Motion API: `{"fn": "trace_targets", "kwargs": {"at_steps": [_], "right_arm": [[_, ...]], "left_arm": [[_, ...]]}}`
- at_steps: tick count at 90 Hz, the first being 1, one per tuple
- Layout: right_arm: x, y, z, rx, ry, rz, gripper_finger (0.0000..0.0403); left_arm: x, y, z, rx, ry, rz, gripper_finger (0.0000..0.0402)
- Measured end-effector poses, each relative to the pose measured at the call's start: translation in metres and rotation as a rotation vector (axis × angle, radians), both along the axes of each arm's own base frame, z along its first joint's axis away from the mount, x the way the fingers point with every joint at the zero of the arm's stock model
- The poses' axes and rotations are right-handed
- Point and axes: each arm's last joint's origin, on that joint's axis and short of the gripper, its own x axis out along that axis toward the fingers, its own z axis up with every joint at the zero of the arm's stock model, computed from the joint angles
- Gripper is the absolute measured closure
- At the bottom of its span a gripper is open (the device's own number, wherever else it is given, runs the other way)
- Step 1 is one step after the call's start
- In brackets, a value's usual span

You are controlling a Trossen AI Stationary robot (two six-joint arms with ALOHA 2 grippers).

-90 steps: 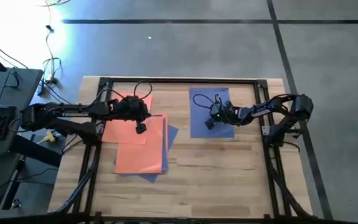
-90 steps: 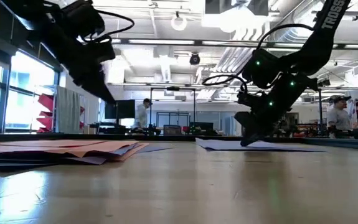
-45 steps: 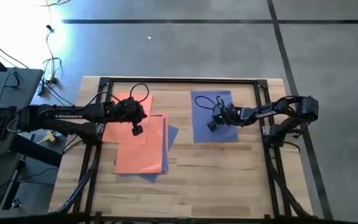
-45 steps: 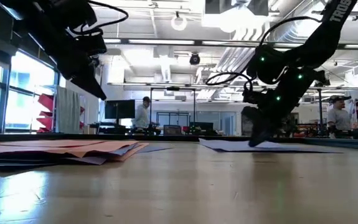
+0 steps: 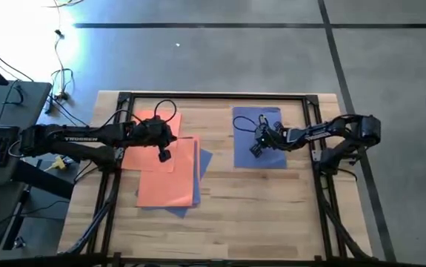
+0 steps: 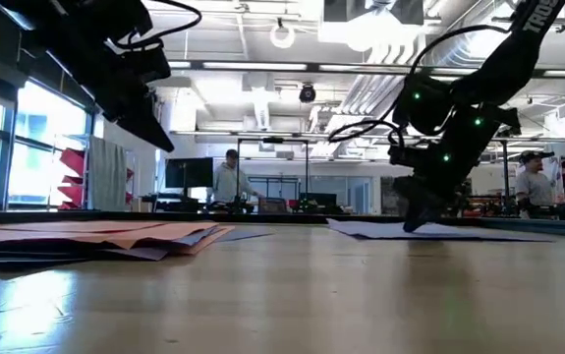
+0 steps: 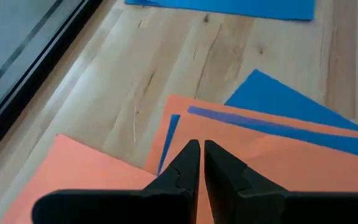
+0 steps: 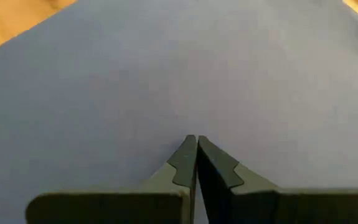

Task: Organize paper
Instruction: Stack the blue paper on top of the blue paper, then stack the orange paper on top of the orange paper

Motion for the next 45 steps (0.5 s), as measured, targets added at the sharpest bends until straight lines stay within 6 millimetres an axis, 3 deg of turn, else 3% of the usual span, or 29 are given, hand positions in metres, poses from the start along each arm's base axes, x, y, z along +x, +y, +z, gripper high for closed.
{"fn": "trace_targets", "kwargs": {"at_steps": [19,45], "right_arm": [[-0.004,0.006,0.017,-0.019,-0.038,0.032,0.0403],[-0.001,0.023,0.058,-0.078,-0.254,0.128,0.0402]], "left_arm": [[0.0,0.0,0.0,-0.005,-0.006,0.006,0.0402],[-0.004,-0.001,0.005,-0.001,-0.028,0.007,0.0402]]}}
